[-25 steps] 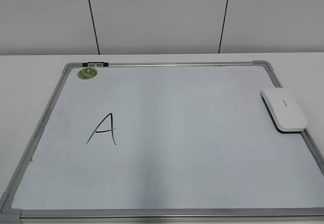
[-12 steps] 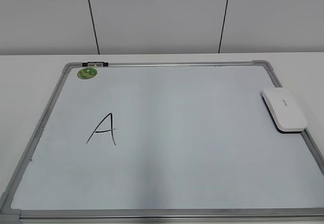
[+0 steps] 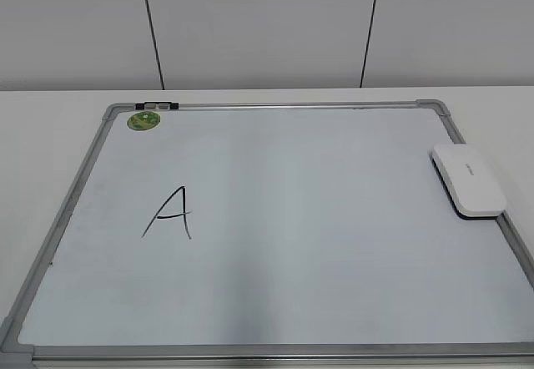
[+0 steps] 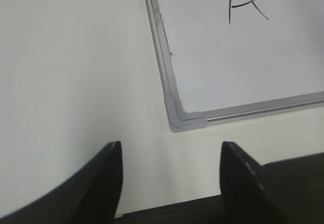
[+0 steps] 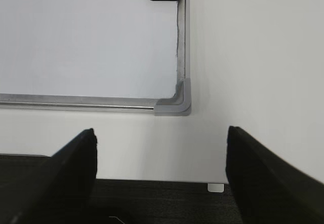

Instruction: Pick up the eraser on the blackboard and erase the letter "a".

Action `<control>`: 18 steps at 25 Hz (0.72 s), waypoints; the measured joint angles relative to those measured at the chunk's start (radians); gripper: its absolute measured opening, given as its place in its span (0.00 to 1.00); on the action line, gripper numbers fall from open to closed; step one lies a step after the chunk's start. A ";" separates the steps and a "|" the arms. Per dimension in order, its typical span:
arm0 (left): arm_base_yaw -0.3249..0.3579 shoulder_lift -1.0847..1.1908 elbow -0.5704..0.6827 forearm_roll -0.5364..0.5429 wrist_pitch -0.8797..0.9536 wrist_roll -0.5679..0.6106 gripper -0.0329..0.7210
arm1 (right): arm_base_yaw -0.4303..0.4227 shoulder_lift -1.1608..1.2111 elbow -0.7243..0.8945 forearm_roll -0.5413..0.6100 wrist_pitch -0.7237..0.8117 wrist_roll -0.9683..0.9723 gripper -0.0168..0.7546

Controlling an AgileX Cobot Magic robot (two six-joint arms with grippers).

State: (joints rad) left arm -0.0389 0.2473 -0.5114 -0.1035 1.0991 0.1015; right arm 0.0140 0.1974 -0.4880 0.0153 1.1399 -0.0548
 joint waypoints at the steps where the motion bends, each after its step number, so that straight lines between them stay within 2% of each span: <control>1: 0.000 0.000 0.000 0.000 0.000 0.000 0.63 | 0.000 0.000 0.000 0.000 0.000 0.000 0.78; 12: 0.000 -0.002 0.000 0.000 -0.002 0.000 0.53 | 0.000 0.000 0.000 0.004 -0.003 0.002 0.78; 18: 0.004 -0.125 0.000 0.000 -0.002 0.000 0.49 | -0.026 -0.045 0.000 0.004 -0.003 0.002 0.78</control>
State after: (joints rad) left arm -0.0344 0.1227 -0.5114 -0.1035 1.0970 0.1015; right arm -0.0122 0.1523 -0.4880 0.0193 1.1372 -0.0524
